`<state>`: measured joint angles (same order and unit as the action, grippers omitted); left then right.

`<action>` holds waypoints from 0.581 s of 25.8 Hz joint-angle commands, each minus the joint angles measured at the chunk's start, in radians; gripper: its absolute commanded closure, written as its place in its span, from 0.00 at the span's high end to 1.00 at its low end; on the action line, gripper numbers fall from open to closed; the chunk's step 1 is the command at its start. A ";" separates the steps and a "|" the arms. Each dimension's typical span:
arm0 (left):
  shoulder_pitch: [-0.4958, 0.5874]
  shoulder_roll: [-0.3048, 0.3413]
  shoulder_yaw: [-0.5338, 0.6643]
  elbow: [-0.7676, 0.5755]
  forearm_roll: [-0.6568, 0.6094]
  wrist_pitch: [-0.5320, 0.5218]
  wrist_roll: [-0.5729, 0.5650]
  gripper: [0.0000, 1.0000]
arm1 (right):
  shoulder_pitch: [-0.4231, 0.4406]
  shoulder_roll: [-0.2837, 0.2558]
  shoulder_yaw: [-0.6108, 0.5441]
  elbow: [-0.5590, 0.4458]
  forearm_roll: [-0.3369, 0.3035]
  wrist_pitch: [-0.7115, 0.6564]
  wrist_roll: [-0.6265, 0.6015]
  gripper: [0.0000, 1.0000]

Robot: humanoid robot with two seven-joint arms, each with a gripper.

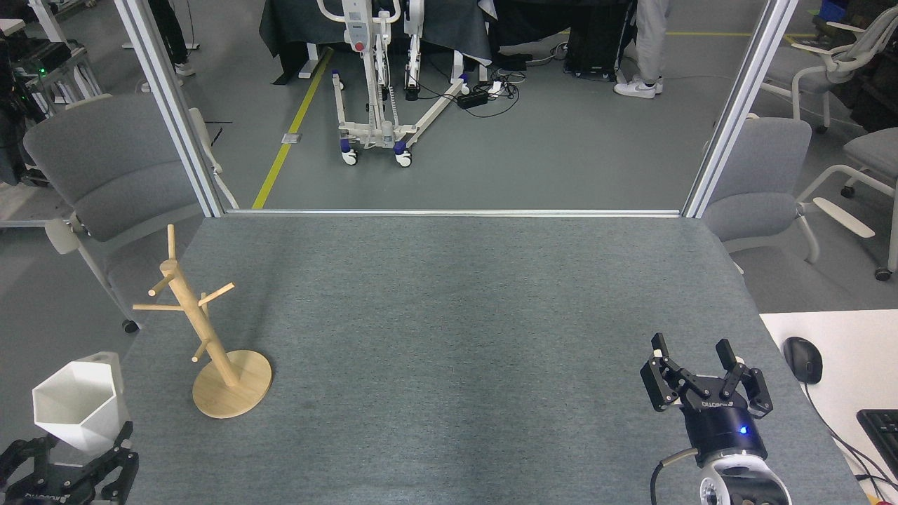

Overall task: Hang cup on storage rack
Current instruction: 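Carry the cup with the left gripper past the wooden stand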

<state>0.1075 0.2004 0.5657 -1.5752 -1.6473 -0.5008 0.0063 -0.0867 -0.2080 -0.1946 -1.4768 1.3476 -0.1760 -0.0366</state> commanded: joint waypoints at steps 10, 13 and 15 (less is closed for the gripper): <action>-0.302 0.007 0.000 0.238 -0.121 0.110 -0.078 0.00 | -0.001 0.002 0.001 0.007 -0.012 -0.003 0.000 1.00; -0.315 0.008 0.000 0.261 -0.121 0.117 -0.086 0.00 | -0.002 0.001 0.001 0.021 -0.010 0.003 0.000 1.00; -0.315 0.013 0.000 0.267 -0.123 0.117 -0.089 0.00 | -0.005 -0.005 0.001 0.029 -0.013 0.001 0.000 1.00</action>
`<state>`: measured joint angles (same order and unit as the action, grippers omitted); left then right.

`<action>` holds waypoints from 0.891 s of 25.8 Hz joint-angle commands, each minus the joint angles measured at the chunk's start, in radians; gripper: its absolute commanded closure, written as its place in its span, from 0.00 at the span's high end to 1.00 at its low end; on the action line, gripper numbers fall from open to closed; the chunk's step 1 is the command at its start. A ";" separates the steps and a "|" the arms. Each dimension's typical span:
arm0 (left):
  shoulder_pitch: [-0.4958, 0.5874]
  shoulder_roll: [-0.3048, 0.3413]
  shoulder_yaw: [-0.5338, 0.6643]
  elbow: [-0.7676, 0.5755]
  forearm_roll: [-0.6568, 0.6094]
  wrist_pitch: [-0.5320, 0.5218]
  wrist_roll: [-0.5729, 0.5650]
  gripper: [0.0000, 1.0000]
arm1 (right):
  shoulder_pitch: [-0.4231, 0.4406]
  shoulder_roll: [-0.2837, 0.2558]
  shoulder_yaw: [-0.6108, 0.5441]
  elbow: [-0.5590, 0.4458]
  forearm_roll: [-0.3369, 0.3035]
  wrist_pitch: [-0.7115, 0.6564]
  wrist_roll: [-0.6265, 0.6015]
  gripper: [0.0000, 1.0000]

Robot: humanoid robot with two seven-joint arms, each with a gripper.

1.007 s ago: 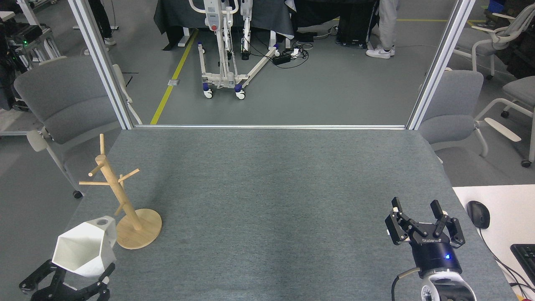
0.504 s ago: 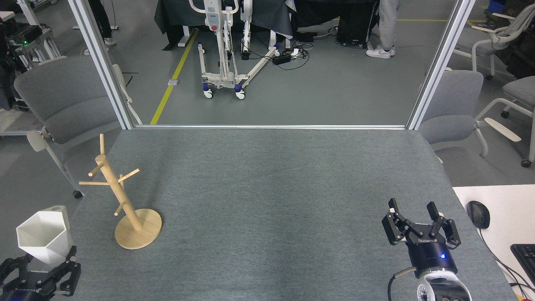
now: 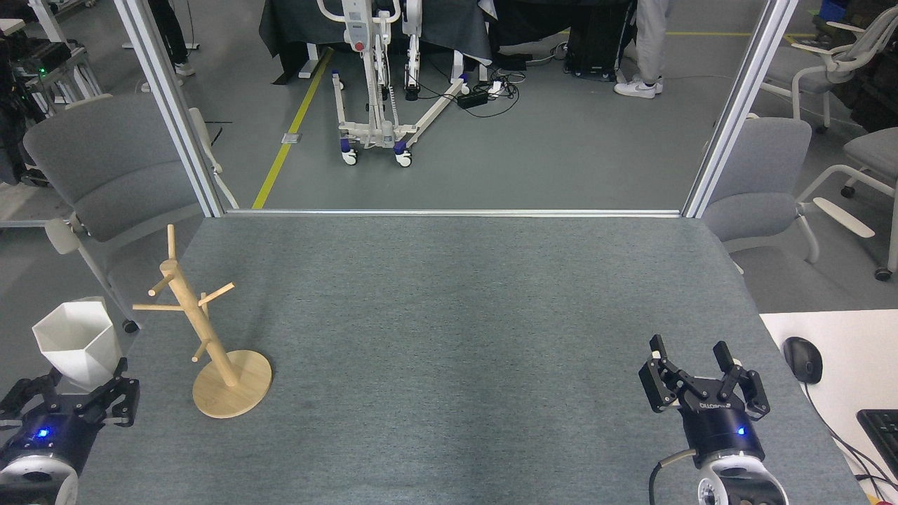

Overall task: Hang cup on storage rack
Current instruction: 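Move the held cup toward a peg of the wooden stand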

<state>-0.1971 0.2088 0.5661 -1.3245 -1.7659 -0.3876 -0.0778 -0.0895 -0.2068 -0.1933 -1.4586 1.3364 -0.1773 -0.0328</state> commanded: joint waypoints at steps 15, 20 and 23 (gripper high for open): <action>0.034 0.000 -0.012 -0.134 -0.078 0.003 0.001 0.00 | -0.001 0.015 -0.005 0.018 0.006 -0.007 -0.004 1.00; 0.056 -0.002 -0.064 -0.179 -0.119 0.006 -0.002 0.00 | -0.027 0.070 -0.002 0.018 0.021 -0.001 -0.004 1.00; 0.054 -0.019 -0.074 -0.182 -0.161 0.007 -0.005 0.00 | -0.030 0.069 -0.002 0.020 0.021 -0.001 -0.004 1.00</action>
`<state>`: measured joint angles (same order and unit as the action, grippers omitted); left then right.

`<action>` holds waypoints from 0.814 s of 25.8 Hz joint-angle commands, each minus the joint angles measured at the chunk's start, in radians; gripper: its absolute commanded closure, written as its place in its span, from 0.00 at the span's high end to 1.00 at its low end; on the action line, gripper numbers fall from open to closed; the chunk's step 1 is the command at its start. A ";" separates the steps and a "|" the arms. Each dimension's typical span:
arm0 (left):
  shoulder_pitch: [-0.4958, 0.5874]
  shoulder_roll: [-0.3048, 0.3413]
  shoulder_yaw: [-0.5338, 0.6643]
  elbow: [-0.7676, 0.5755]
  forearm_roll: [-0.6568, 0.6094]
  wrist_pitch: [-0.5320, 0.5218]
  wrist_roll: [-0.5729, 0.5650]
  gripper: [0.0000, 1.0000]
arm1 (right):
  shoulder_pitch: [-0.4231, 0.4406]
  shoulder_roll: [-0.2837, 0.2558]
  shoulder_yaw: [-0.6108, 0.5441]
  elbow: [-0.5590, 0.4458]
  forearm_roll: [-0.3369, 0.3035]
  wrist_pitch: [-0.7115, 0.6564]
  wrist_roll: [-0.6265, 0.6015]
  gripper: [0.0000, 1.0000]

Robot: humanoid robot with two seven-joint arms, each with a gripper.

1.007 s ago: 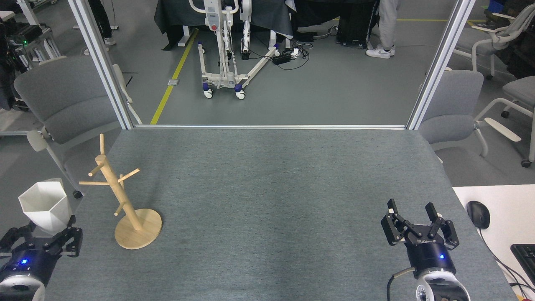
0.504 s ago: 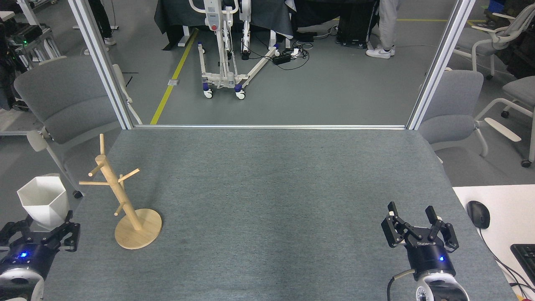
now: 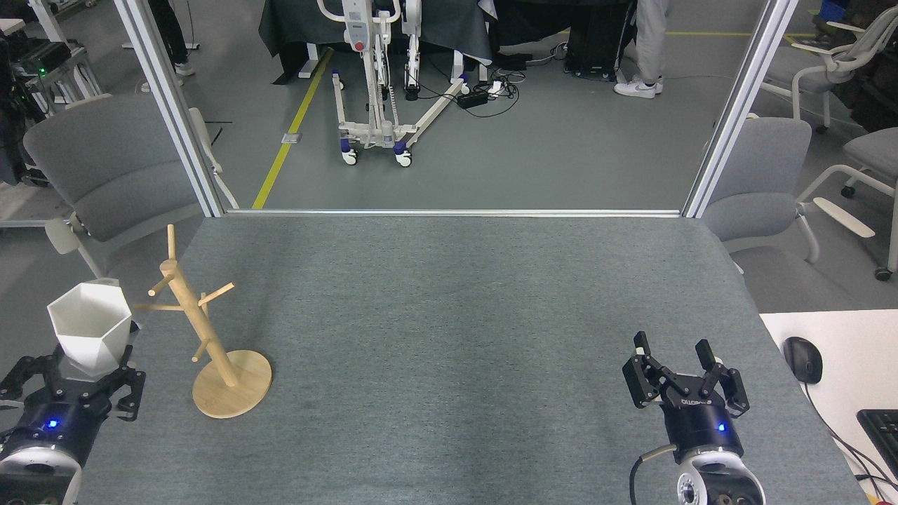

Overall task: Hang cup on storage rack
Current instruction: 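Move the held cup toward a peg of the wooden stand, then hook the cup handle onto the peg and open the left gripper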

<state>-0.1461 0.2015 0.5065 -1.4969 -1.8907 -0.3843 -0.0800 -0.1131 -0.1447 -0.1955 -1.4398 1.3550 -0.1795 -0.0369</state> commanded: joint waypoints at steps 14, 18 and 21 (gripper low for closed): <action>0.005 -0.065 -0.071 0.024 -0.126 0.005 -0.003 0.00 | -0.013 0.010 0.005 0.001 0.003 -0.003 0.000 1.00; 0.005 -0.070 -0.071 0.024 -0.126 0.007 -0.003 0.00 | -0.014 0.011 0.004 0.001 0.003 0.003 0.000 1.00; 0.003 -0.071 -0.071 0.026 -0.125 0.007 -0.003 0.16 | -0.013 0.011 0.005 0.001 0.003 0.003 0.000 1.00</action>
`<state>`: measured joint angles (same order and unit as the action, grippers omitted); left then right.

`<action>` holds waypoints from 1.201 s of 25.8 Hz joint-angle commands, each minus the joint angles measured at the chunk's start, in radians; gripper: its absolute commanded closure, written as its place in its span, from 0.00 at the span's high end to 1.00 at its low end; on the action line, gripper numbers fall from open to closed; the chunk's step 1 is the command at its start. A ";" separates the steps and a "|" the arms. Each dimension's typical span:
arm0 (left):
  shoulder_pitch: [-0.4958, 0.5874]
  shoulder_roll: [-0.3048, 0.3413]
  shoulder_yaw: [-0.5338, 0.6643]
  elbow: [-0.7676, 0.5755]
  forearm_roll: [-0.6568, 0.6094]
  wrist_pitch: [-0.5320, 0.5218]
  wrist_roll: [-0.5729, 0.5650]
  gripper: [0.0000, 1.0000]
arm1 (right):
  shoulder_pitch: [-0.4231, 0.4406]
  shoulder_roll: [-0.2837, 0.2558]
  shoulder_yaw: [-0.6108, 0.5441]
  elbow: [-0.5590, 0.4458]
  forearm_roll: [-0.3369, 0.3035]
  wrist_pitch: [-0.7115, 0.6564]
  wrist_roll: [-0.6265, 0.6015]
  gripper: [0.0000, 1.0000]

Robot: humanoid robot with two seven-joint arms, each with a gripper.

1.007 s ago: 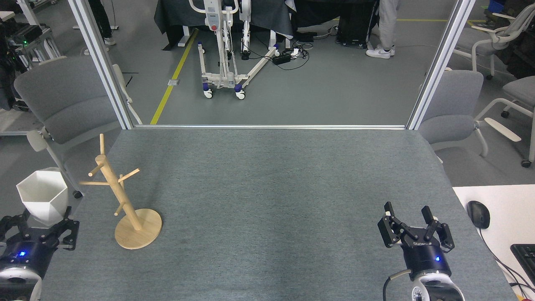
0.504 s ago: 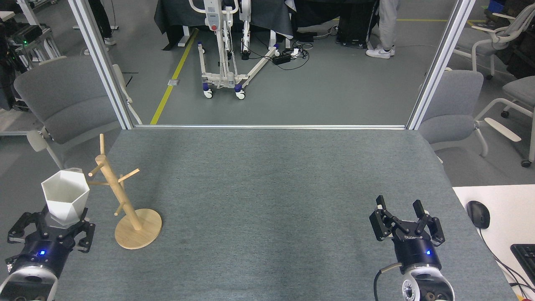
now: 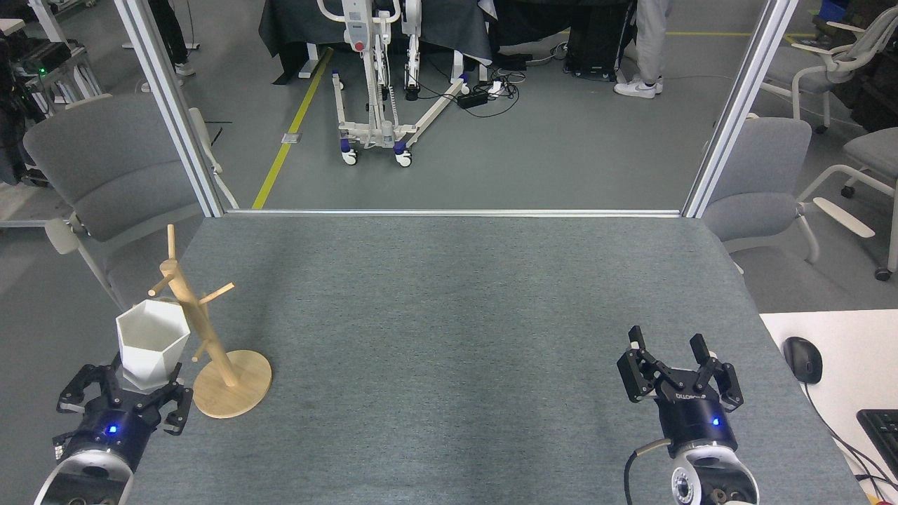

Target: Hang cup on storage rack

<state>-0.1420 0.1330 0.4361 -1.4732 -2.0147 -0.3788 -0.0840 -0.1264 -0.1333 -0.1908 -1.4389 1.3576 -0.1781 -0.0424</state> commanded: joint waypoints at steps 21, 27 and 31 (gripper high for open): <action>-0.002 -0.033 -0.077 0.171 0.014 0.080 0.029 0.98 | -0.018 0.003 0.030 0.003 0.038 0.005 0.012 1.00; 0.001 -0.138 -0.097 0.171 0.016 0.023 0.099 0.99 | -0.015 0.001 0.040 0.003 0.055 0.005 0.012 1.00; -0.001 -0.227 -0.111 0.169 0.020 -0.014 0.113 0.99 | -0.015 0.000 0.040 0.005 0.054 0.005 0.012 1.00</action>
<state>-0.1415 -0.0301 0.3372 -1.3018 -1.9975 -0.3681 0.0159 -0.1413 -0.1320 -0.1510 -1.4363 1.4114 -0.1736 -0.0272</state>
